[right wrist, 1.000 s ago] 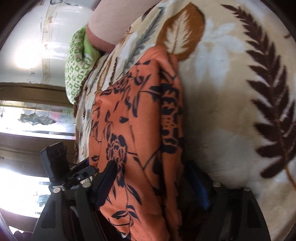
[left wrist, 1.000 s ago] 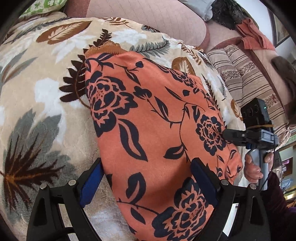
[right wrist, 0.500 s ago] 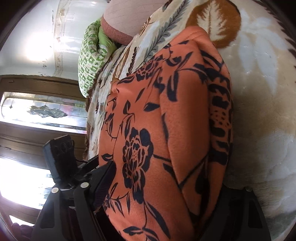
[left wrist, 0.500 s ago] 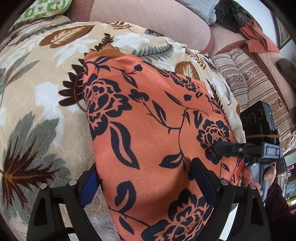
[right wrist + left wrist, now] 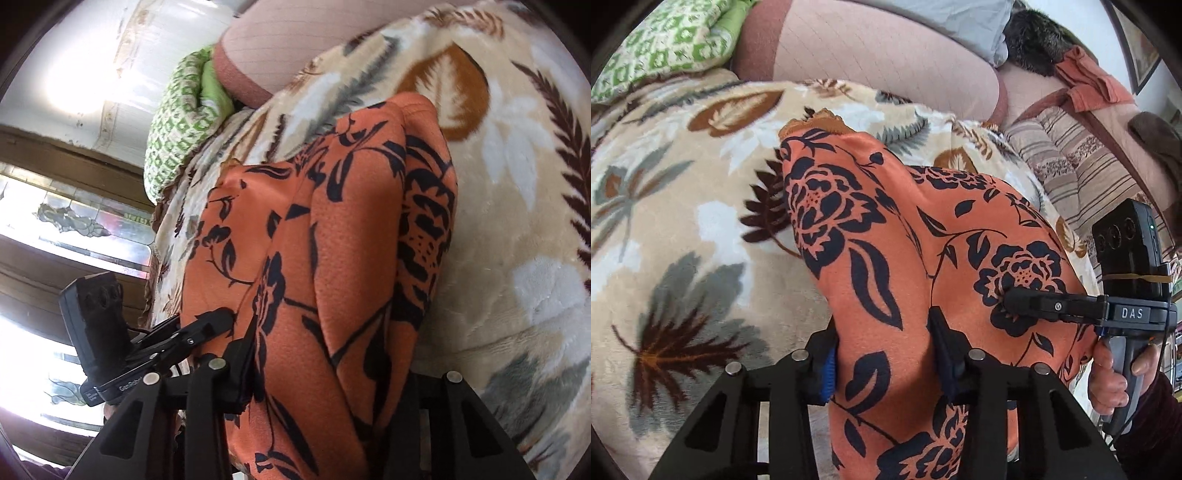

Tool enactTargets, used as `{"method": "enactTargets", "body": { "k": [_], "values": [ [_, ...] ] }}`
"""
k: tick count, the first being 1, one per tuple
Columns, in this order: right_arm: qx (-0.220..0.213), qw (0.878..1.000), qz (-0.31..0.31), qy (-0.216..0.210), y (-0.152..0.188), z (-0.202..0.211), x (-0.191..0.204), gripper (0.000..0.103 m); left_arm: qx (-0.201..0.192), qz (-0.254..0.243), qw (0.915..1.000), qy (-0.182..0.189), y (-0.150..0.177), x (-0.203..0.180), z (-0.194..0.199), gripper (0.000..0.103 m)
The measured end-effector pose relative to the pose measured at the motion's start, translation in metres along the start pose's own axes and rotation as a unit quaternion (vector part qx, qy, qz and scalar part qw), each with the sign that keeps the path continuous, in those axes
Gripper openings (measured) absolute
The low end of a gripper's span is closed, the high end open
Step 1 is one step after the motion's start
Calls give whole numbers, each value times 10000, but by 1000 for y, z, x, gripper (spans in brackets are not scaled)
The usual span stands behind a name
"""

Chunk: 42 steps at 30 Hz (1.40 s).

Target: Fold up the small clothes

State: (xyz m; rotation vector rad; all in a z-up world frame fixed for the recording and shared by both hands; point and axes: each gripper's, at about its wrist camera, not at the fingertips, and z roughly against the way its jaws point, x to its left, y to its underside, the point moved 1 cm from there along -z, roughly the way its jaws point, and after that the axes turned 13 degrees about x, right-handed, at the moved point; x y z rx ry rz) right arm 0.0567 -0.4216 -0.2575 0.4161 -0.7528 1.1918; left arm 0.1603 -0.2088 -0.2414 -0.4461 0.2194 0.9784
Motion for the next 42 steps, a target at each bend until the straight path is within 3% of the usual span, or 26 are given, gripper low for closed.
{"method": "enactTargets", "body": {
  "k": [5,12,20,29,32,34,36,38,42],
  "values": [
    [-112,9995,279,46,2,3,37,43,-330,198,9992,54,6,17,33,44],
    [-204,9975,671,-7,3,-5,87,43,-747,410,9962,-161,21,41,77,44],
    [-50,9963,857,-102,9,-35,116,43,-735,656,9946,-336,42,71,93,44],
    [353,9964,767,-41,17,-69,100,43,-130,833,9945,-627,61,82,59,45],
    [579,9966,585,48,15,-88,86,44,160,978,9912,-872,62,87,40,52],
    [746,9965,328,158,15,-98,69,58,142,1023,9907,-891,62,86,39,57],
    [831,9965,32,-28,14,-98,59,63,78,1030,9885,-1106,64,82,44,59],
    [906,9957,-146,-89,10,-93,59,64,-47,1051,9850,-1364,65,76,52,61],
    [663,9978,93,19,18,-58,73,65,-531,1009,9744,-1940,67,53,81,69]
  ]
}}
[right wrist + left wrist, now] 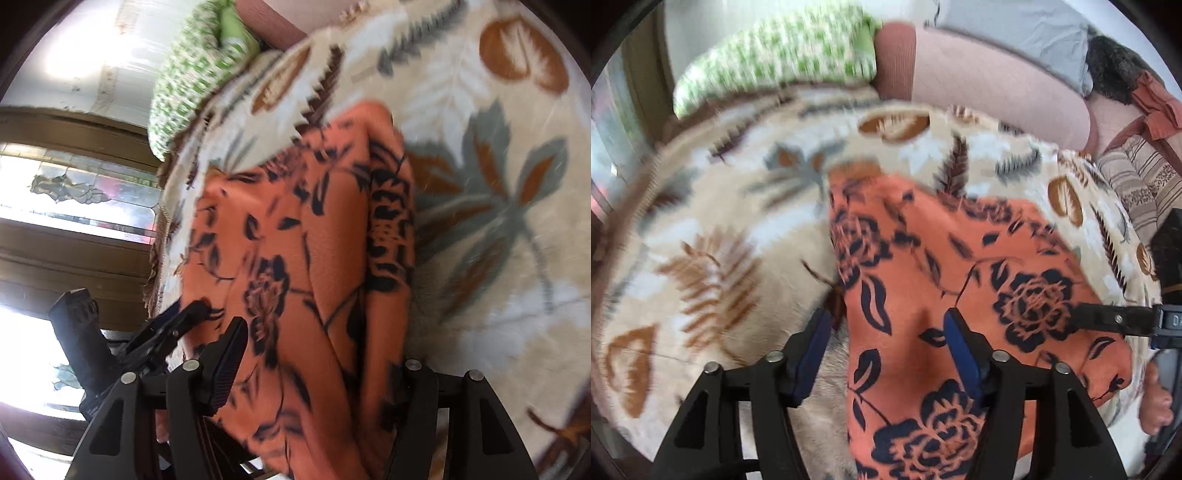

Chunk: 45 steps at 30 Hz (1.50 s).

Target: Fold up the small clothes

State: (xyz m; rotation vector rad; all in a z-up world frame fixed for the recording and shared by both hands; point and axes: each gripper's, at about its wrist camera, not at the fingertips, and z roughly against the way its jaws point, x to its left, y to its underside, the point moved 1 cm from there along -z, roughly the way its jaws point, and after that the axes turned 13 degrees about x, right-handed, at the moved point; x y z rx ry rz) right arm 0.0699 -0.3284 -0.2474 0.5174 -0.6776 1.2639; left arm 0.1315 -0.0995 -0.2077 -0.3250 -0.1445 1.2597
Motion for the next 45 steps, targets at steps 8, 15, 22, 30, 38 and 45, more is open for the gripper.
{"method": "enactTargets", "body": {
  "k": [8,15,22,30,38,45],
  "values": [
    [-801,9937,590,517,56,75,43,67,-1148,-253,9891,-883,24,-24,94,79],
    [-1496,9808,1137,521,97,115,107,67,-1845,-293,9750,-1202,41,-37,166,86],
    [-2260,9565,1505,1070,140,147,154,67,-2204,-196,9661,-1329,55,-43,206,88],
    [-2817,9252,1876,1717,174,158,189,67,-2334,-119,9609,-1482,64,-44,225,88],
    [-2965,9106,2030,2041,186,150,210,67,-2488,148,9547,-1628,70,-30,239,92],
    [-3099,8986,2051,2332,190,142,224,67,-2574,368,9518,-1627,74,-19,246,93]
  ]
}}
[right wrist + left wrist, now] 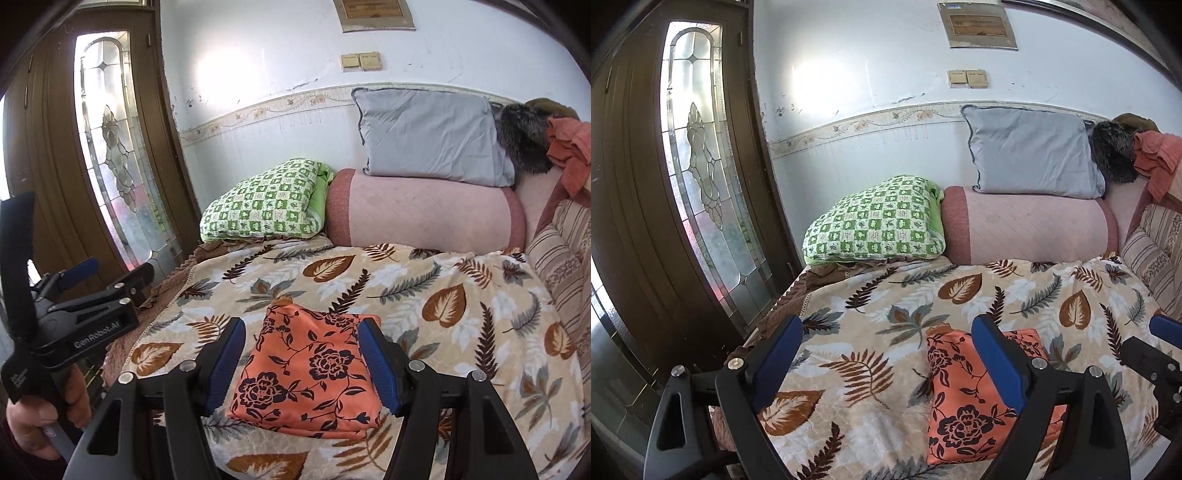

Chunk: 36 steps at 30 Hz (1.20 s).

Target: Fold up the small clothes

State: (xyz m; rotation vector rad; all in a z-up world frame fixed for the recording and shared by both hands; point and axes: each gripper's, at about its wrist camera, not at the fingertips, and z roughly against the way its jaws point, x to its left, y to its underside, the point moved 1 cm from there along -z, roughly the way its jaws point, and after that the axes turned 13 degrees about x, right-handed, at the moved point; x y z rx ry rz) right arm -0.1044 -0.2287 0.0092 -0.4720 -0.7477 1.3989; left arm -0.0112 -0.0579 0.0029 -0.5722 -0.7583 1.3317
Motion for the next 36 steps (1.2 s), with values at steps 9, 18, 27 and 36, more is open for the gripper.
{"method": "enactTargets", "body": {
  "k": [9,18,27,36],
  "values": [
    [-2,9999,-23,114,0,-5,8,67,29,154,9999,-58,1,14,-3,93],
    [-117,9996,182,190,-2,-4,18,67,140,281,9995,-62,4,24,-9,93],
    [-22,9995,286,158,1,-12,26,67,145,355,9992,-123,6,34,-11,94],
    [51,9992,368,126,2,-16,32,67,179,390,9990,-139,9,40,-14,94]
  ]
}}
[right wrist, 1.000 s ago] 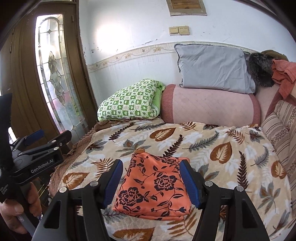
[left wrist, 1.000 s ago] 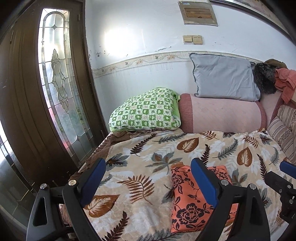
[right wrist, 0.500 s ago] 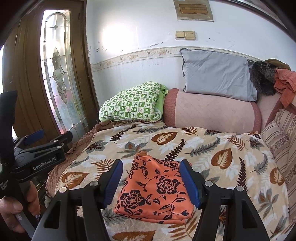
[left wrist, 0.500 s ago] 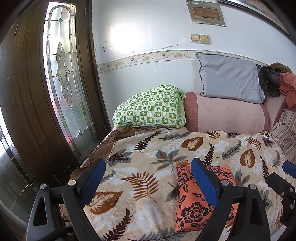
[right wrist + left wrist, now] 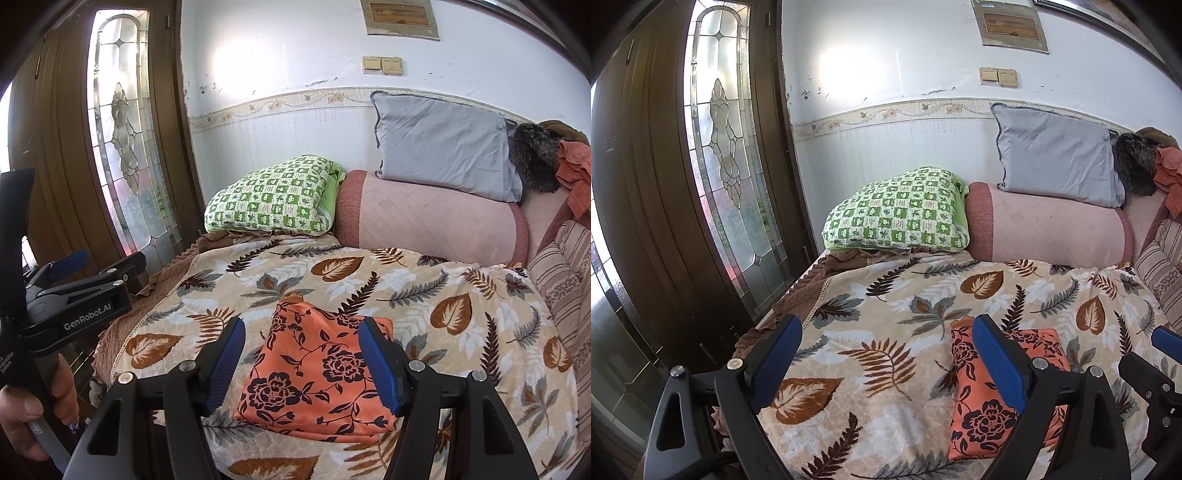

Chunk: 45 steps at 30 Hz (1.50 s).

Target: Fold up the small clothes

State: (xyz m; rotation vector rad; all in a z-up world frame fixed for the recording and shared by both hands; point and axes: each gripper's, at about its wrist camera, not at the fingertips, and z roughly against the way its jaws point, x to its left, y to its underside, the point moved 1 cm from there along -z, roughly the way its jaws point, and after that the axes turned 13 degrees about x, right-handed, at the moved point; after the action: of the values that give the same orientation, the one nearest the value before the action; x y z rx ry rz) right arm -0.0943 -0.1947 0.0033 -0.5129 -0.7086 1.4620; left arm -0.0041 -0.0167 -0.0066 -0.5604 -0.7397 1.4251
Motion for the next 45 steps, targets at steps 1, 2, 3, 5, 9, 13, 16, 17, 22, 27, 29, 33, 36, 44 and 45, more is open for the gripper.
{"method": "enactTargets", "body": {
  "k": [1,2,3,5,9,13,16,17,22,27,29,33,36,44,45],
  "values": [
    [8,10000,6,-3,0,-1,1,67,2,0,10000,-7,0,0,0,94],
    [17,10000,12,-7,0,-1,1,67,3,3,10000,-10,0,0,0,94],
    [22,10000,20,-14,0,-2,2,67,6,5,10000,-5,1,1,0,94],
    [31,10000,30,-25,0,-2,3,67,12,-3,10000,-1,1,2,-1,94],
    [33,10000,34,-47,0,-2,5,67,13,-3,10000,-2,2,2,-1,94],
    [35,10000,35,-53,0,-2,5,67,27,-20,10000,9,3,3,-2,94],
    [33,10000,35,-60,0,-2,5,67,29,-25,10000,25,4,4,-2,94],
    [33,10000,34,-63,0,-2,5,67,29,-22,10000,22,4,4,-1,94],
    [37,10000,33,-71,0,-3,5,67,33,-41,10000,41,4,4,-1,94],
    [45,9999,28,-92,1,-4,6,67,43,-54,10000,50,4,3,0,94],
    [45,9999,27,-92,1,-4,7,67,33,-66,10000,63,4,2,1,94],
    [52,9999,42,-124,2,-5,8,67,4,-81,9999,83,4,1,5,94],
    [44,9999,53,-120,3,-4,10,67,-21,-102,9999,104,4,1,8,94],
    [-18,9999,57,-143,2,0,12,67,-124,-136,9997,151,3,4,19,94],
    [-30,9999,64,-142,2,1,12,67,-141,-129,9997,160,4,5,21,94]
  ]
}}
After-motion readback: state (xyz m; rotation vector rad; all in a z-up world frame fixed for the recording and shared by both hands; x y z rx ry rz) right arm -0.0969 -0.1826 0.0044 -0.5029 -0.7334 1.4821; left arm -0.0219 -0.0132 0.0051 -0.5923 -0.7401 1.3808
